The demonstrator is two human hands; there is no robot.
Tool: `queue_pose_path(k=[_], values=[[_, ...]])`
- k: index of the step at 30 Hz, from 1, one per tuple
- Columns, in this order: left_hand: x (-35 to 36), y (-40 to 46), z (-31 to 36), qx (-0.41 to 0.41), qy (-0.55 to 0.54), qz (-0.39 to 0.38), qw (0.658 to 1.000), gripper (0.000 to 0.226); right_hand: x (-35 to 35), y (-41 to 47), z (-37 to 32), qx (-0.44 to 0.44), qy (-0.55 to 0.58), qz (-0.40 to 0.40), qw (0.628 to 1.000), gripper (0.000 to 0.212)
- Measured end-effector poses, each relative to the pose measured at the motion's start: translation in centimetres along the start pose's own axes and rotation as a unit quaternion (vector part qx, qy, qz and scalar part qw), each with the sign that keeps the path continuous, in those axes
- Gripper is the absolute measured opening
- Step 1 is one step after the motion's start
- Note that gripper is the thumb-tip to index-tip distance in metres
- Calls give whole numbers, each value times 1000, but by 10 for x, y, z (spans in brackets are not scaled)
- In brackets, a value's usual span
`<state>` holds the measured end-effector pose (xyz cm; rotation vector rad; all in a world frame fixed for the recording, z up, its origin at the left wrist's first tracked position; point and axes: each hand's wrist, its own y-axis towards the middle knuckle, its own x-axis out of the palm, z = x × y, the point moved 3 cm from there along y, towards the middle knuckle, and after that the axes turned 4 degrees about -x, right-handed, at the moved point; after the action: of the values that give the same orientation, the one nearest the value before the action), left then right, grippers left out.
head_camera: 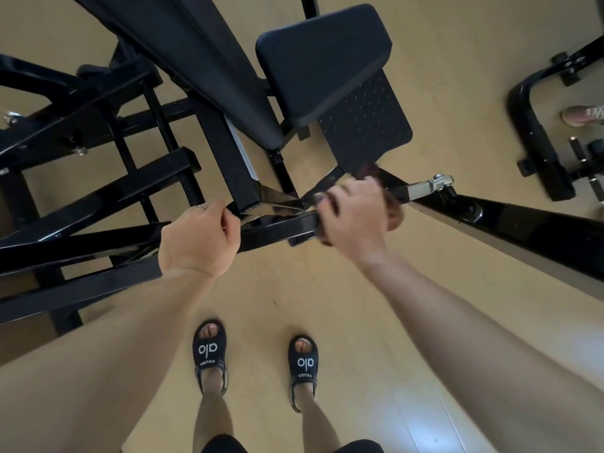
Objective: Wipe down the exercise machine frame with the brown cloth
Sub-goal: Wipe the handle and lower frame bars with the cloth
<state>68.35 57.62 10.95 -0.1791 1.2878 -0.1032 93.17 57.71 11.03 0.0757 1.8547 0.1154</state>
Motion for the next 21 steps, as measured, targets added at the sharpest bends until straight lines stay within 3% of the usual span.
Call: queue_pose_path(k=[4, 8, 10, 13, 16, 21], values=[[1, -1, 2, 4, -6, 6, 1000, 32, 26, -16, -82, -67, 26, -17, 997, 36], [1, 0, -1, -4, 1, 13, 1000, 31, 14, -3, -35, -193, 15, -61, 979, 39], [-1, 0, 0, -10, -3, 8, 1000, 31, -1, 10, 18, -158, -20, -45, 986, 40], [-1, 1, 1, -14, -2, -4, 1000, 29, -13, 18, 59, -39, -43, -38, 998, 45], [-1, 0, 2, -1, -1, -4, 1000, 28, -5, 16, 26, 17, -68, -43, 997, 48], [1, 0, 1, 7, 2, 1, 1000, 28, 25, 11, -79, -64, -41, -112, 991, 60]])
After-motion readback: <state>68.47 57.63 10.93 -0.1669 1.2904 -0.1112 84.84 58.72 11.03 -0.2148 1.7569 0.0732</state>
